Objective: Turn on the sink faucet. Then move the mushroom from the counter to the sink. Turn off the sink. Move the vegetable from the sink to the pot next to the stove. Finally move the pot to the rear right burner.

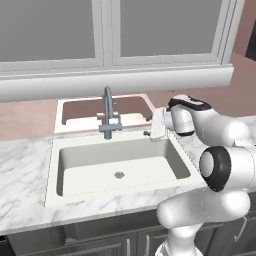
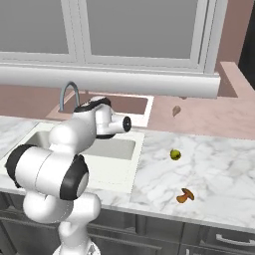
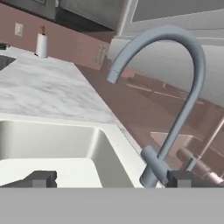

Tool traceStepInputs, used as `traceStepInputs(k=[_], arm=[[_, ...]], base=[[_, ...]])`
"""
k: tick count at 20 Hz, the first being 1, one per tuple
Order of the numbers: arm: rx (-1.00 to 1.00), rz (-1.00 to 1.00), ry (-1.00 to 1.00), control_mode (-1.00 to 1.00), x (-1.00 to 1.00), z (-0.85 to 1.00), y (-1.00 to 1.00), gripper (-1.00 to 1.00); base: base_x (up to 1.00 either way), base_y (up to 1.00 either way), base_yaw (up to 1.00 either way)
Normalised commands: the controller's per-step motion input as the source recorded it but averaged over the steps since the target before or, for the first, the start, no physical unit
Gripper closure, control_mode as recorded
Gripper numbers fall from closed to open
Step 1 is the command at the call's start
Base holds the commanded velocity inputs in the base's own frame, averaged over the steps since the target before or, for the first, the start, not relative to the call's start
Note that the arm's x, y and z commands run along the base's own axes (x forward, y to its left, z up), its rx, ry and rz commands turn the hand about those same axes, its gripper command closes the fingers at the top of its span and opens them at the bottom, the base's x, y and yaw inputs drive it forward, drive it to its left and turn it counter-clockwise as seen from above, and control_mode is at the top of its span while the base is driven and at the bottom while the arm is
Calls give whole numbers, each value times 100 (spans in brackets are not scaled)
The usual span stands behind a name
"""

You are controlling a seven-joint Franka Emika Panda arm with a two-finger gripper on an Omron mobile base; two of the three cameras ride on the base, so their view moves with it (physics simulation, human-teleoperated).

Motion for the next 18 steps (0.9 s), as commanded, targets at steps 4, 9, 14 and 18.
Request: traceStepInputs(k=[4,9,14,18], arm=[[0,-5,0,-100,23,0,23,-100],[0,-4,0,-100,22,0,17,-100],[0,-2,0,-100,21,0,10,-100],[0,-1,0,-100,18,0,7,-100]], base=[[0,0,0],[0,0,0],[0,0,0],[0,0,0]])
